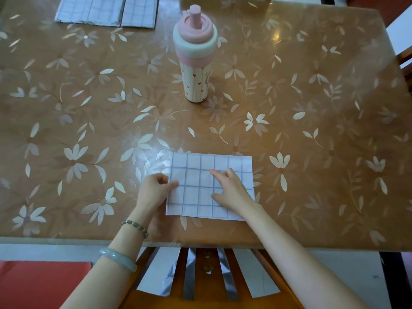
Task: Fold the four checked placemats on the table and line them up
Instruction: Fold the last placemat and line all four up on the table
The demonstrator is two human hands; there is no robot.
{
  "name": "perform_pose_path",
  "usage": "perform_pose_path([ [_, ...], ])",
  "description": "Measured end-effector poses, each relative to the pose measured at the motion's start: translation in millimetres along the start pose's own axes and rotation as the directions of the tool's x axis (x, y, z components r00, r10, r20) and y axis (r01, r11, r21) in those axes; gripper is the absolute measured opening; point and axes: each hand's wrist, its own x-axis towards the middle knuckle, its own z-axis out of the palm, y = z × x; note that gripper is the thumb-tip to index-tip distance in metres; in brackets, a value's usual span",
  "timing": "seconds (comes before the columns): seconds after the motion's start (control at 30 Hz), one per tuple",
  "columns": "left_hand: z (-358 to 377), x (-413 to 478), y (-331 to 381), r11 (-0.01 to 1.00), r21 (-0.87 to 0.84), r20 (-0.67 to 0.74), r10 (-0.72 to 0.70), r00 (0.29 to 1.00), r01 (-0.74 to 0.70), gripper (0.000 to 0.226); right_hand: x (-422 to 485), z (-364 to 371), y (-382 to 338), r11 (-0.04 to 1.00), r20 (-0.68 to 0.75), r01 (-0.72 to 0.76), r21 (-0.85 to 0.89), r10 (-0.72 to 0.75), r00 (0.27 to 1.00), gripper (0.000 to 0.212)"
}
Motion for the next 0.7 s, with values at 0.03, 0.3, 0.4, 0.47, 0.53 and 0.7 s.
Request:
perform_pose_path([
  [0.03, -5.8, 1.3, -2.1, 1.000, 0.017, -0.025, 0.008, 1.000, -0.007, 0.033, 2.5, 3.4, -6.0, 1.000, -0.001, 0.010, -0.001, -0.010, 1.000, 0.070],
  [0.3, -44.3, 5.9, -22.7, 0.999, 0.012, -0.050, 0.054, 0.997, -0.053, 0.018, 15.7, 29.9, -41.0, 0.998, 0.014, 0.049, -0.036, -0.049, 0.999, 0.070],
  [0.4, -48.9, 2.4, -22.2, 0.993, -0.055, 0.138, 0.107, 0.985, -0.100, 0.029, 15.6, 28.9, -40.0, 0.999, 0.026, 0.046, -0.025, -0.046, 0.999, 0.074],
  [0.47, -52.1, 1.0, -22.5, 0.993, -0.072, 0.265, 0.106, 0.958, -0.090, 0.056, 15.1, 27.8, -39.1, 0.998, 0.042, 0.047, -0.029, -0.046, 0.998, 0.081],
  [0.53, -56.0, -0.4, -22.2, 0.995, -0.047, 0.304, 0.099, 0.947, -0.089, 0.076, 15.1, 27.0, -39.9, 0.998, 0.052, 0.045, -0.036, -0.043, 0.998, 0.086],
  [0.7, -64.3, -6.8, -12.4, 0.993, -0.084, 0.358, 0.108, 0.928, -0.084, 0.091, 18.1, 27.1, -40.1, 0.996, 0.082, 0.049, -0.069, -0.043, 0.996, 0.099],
])
